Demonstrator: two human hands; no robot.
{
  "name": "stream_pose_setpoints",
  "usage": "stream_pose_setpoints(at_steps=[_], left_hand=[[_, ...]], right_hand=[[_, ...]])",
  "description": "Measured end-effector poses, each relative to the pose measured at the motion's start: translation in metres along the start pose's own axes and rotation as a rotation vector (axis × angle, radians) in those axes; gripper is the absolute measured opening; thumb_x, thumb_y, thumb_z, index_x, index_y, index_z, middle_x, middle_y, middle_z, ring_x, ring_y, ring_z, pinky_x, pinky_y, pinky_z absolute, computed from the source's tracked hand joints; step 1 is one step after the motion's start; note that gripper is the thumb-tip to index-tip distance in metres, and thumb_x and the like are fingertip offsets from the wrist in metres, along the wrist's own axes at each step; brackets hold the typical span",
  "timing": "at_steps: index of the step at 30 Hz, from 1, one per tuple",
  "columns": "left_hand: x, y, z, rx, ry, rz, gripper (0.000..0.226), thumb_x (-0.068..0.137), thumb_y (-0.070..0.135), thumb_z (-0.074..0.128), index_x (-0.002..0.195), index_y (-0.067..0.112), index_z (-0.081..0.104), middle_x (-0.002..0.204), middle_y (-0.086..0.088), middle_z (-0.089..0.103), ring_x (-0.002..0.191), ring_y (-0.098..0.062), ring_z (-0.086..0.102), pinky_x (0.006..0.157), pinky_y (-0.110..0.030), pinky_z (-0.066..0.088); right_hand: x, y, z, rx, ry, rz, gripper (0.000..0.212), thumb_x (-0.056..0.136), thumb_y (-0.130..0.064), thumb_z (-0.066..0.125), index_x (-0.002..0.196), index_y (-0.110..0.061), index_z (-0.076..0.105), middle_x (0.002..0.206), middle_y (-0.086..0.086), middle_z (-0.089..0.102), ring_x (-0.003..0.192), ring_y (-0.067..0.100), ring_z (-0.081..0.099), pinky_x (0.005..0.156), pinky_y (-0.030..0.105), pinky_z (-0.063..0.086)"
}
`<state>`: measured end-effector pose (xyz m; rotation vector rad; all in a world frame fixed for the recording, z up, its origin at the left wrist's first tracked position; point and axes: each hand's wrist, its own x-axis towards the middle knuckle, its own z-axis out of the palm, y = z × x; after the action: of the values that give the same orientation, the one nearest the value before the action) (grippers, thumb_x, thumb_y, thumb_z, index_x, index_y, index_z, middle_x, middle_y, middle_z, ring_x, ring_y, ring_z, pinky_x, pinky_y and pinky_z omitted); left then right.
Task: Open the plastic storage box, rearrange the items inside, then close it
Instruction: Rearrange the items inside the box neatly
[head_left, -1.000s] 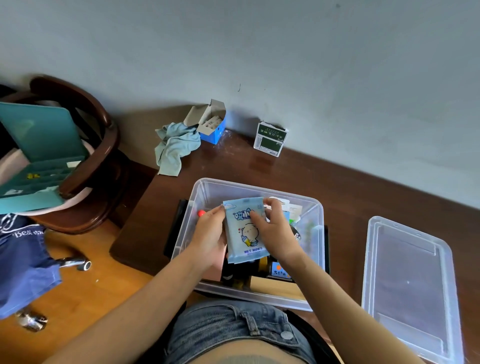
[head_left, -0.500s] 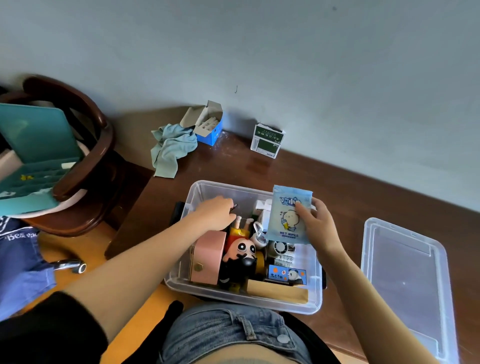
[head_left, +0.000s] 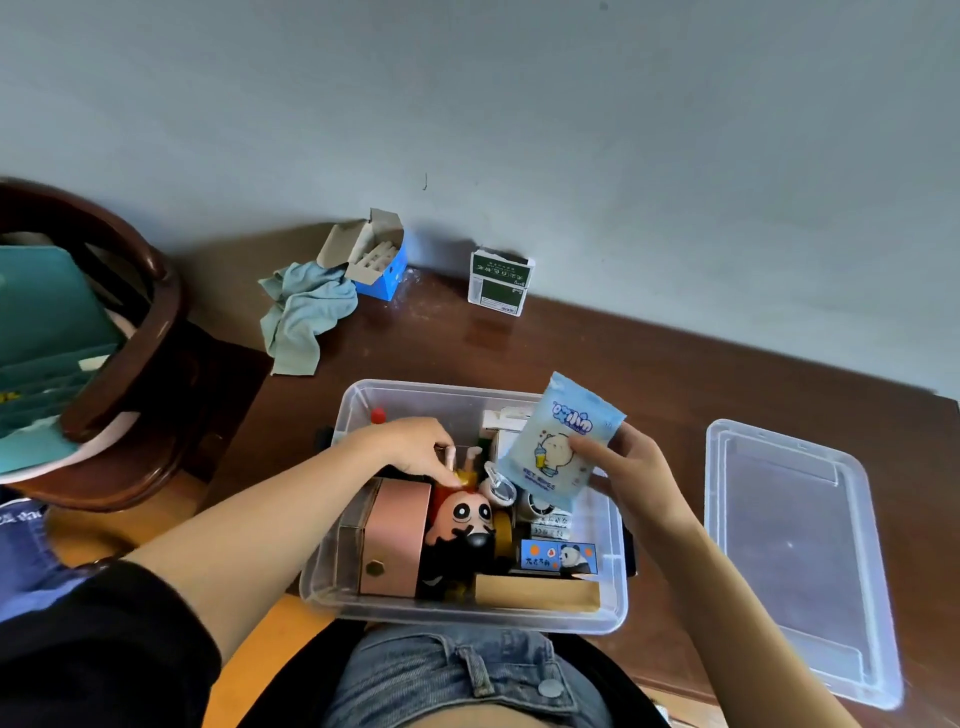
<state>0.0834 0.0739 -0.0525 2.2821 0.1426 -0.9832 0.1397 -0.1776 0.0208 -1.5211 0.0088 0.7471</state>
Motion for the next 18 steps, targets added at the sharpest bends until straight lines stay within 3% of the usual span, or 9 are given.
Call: stream_pose_setpoints(at_steps=[3,7,11,14,18], left_hand=[[-0.012,-0.005,0.003,-0.098,0.032,0.054,0.019,0.08,0.045,0.07,0.072,0.028,0.07,0.072,0.011,0.064,0.071,-0.01,0.057,0.069,-0.031,0.041],[-0.023,-0.008,0.006,-0.198,0.09,0.074,0.014,0.083,0.034,0.069,0.088,0.022,0.073,0.09,0.008,0.069,0.088,-0.01,0.061,0.08,-0.025,0.044],[-0.03,-0.008,0.016,-0.155,0.259,0.077,0.006,0.084,0.036,0.065,0.08,0.032,0.062,0.089,0.007,0.065,0.088,-0.013,0.06,0.079,-0.032,0.048],[-0.035,-0.009,0.022,-0.125,0.359,0.132,0.019,0.087,0.037,0.063,0.084,0.019,0.066,0.087,0.002,0.068,0.084,-0.015,0.062,0.075,-0.036,0.049],[-0.048,-0.012,0.024,-0.064,0.416,0.308,0.025,0.093,0.034,0.057,0.083,0.018,0.072,0.082,0.004,0.071,0.081,-0.01,0.062,0.079,-0.031,0.044]], right_hand=[[0.006,-0.009,0.014,-0.096,-0.006,-0.164,0.022,0.084,-0.002,0.066,0.101,-0.015,0.062,0.096,0.003,0.072,0.088,0.017,0.07,0.068,0.026,0.057],[0.016,-0.021,0.054,-0.409,-0.102,-0.434,0.025,0.084,-0.004,0.067,0.098,-0.022,0.058,0.096,-0.008,0.067,0.088,0.006,0.065,0.076,0.021,0.054],[0.028,-0.016,0.089,-0.717,-0.164,-0.542,0.02,0.085,-0.011,0.066,0.103,-0.017,0.06,0.1,-0.005,0.067,0.091,0.015,0.06,0.08,0.037,0.051],[0.033,-0.016,0.094,-0.719,-0.092,-0.538,0.02,0.086,-0.015,0.066,0.104,-0.016,0.059,0.099,-0.003,0.068,0.09,0.014,0.061,0.077,0.038,0.052],[0.03,-0.023,0.083,-0.529,0.035,-0.525,0.021,0.085,-0.012,0.068,0.101,-0.019,0.057,0.092,-0.013,0.065,0.081,0.003,0.062,0.07,0.021,0.052]])
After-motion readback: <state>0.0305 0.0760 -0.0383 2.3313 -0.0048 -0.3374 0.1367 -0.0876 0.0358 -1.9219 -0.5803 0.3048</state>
